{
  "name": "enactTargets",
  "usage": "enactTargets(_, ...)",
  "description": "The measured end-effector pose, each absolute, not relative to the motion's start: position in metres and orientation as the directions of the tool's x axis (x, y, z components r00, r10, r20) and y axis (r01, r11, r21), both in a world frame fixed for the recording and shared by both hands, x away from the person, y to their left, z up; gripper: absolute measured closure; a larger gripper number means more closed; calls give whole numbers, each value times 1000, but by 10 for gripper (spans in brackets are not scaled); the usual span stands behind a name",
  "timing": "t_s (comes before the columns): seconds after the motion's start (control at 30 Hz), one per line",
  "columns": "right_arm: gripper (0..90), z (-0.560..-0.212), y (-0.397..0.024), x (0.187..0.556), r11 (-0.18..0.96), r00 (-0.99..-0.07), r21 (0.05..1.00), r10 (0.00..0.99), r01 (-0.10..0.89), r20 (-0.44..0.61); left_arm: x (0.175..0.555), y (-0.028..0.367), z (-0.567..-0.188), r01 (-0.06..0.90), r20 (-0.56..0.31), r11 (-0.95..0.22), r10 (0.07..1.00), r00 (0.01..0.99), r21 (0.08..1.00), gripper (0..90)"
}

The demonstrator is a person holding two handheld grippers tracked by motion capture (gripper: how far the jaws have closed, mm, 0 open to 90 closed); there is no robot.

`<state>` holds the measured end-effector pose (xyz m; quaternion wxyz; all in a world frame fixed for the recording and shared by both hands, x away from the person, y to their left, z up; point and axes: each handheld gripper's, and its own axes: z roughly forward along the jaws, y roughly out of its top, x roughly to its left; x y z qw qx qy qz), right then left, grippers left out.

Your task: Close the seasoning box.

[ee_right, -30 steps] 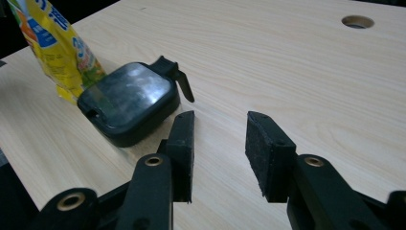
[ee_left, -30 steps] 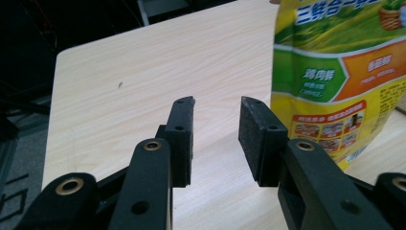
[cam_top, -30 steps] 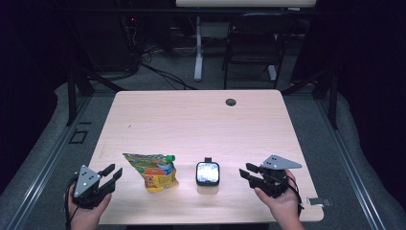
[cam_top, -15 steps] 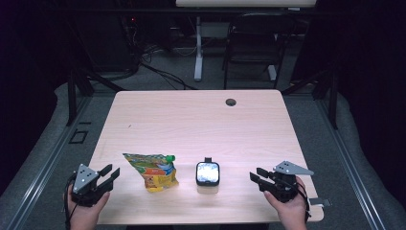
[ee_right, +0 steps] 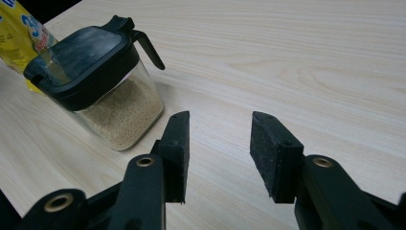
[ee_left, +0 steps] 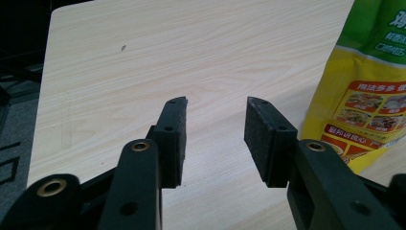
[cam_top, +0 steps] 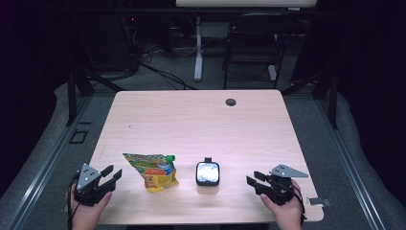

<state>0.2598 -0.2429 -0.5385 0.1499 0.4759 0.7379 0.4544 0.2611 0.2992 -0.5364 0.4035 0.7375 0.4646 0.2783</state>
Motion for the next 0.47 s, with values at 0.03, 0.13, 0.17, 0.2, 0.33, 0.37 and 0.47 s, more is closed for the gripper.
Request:
enactTargets(0.03, 566, -539, -242, 260, 130, -504, 813, 835, 567, 218, 262, 299, -537, 462, 35, -242, 910, 413, 853, 582)
enactTargets(0.13, 527, -541, -241, 260, 134, -501, 809, 839, 572, 215, 263, 299, -538, 480, 28, -244, 910, 413, 843, 555)
enactTargets(0.17, 518, -542, -241, 260, 135, -499, 808, 840, 574, 213, 264, 300, -538, 486, 26, -244, 910, 413, 839, 548)
enactTargets(0.2, 506, -542, -241, 260, 137, -498, 807, 841, 575, 212, 264, 300, -539, 488, 24, -241, 912, 409, 839, 539)
enactTargets(0.33, 467, -544, -241, 261, 136, -495, 808, 844, 573, 209, 266, 300, -541, 502, 16, -234, 916, 400, 833, 509)
enactTargets(0.37, 467, -545, -241, 261, 135, -494, 807, 844, 574, 210, 267, 301, -541, 505, 15, -234, 917, 399, 831, 505)
enactTargets(0.47, 463, -546, -241, 262, 134, -490, 806, 846, 577, 210, 268, 301, -543, 516, 8, -226, 920, 391, 826, 492)
